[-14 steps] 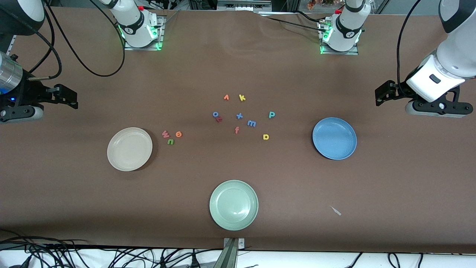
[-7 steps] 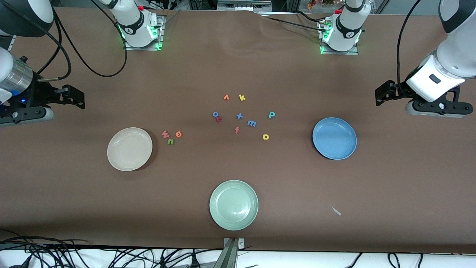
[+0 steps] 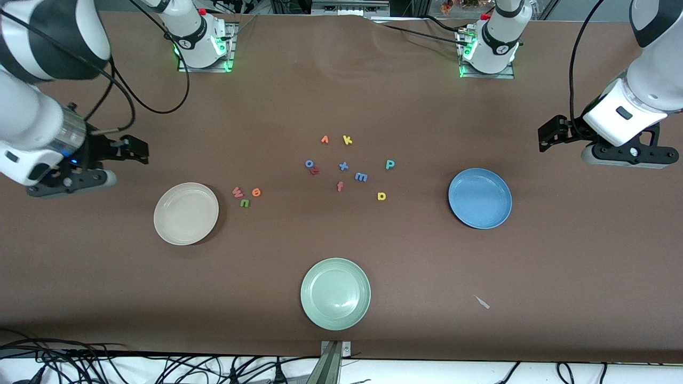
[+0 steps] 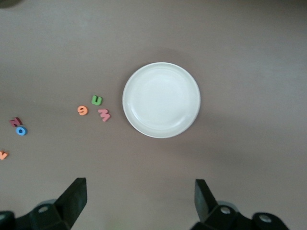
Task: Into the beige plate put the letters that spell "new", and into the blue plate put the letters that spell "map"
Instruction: 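Reach the right gripper to the orange e while the left gripper reaches blue m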
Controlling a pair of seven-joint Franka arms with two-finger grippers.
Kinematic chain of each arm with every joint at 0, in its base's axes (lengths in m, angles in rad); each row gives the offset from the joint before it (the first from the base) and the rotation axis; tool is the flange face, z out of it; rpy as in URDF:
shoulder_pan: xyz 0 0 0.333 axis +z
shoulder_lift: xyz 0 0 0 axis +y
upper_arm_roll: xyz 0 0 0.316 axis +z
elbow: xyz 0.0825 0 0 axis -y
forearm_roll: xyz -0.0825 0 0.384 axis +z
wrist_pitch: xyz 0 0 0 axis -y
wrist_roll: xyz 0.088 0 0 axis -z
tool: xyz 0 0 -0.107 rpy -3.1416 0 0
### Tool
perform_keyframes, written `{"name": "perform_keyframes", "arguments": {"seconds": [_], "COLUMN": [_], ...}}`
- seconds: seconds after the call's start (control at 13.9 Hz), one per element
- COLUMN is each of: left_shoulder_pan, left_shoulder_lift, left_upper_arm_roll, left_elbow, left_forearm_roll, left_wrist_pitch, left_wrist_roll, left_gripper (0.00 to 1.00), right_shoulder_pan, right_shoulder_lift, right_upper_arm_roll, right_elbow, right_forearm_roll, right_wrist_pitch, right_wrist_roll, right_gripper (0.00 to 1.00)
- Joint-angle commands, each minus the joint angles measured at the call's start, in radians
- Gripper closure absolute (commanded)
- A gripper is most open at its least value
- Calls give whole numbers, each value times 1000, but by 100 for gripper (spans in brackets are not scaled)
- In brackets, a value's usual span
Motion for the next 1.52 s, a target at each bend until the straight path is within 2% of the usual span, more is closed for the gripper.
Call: {"name": "perform_keyframes", "arguments": {"seconds": [0.0,0.29,0.65,0.79,1.01,1.44], "left_shoulder_pan": [0,-1,-1,-3,-1,-3], "left_shoulder_lift": [12,12,14,14,14,14], "left_upper_arm_roll": [-2,-3,0,0,1,-2], "left_elbow": [28,28,29,29,29,28], "left_forearm_roll": [26,26,28,28,28,26], "left_wrist_pitch": [-19,-20,-13,-11,-11,-13], "left_wrist_roll": [17,17,17,17,17,17], "left_gripper": [0,0,0,0,0,0], "right_shoulder_pan": [3,3,9,23,61,95], "right_shoulder_lift": [28,110,133,159,198,244], "right_upper_arm_roll": [36,119,192,209,209,209], "right_elbow": [-71,-130,-365,-432,-475,-481], "right_forearm_roll": [29,4,-11,-54,-133,-143], "right_wrist_pitch": [106,265,631,738,802,802], "right_wrist_roll": [61,129,293,374,518,684], "right_gripper": [1,1,1,1,1,2]}}
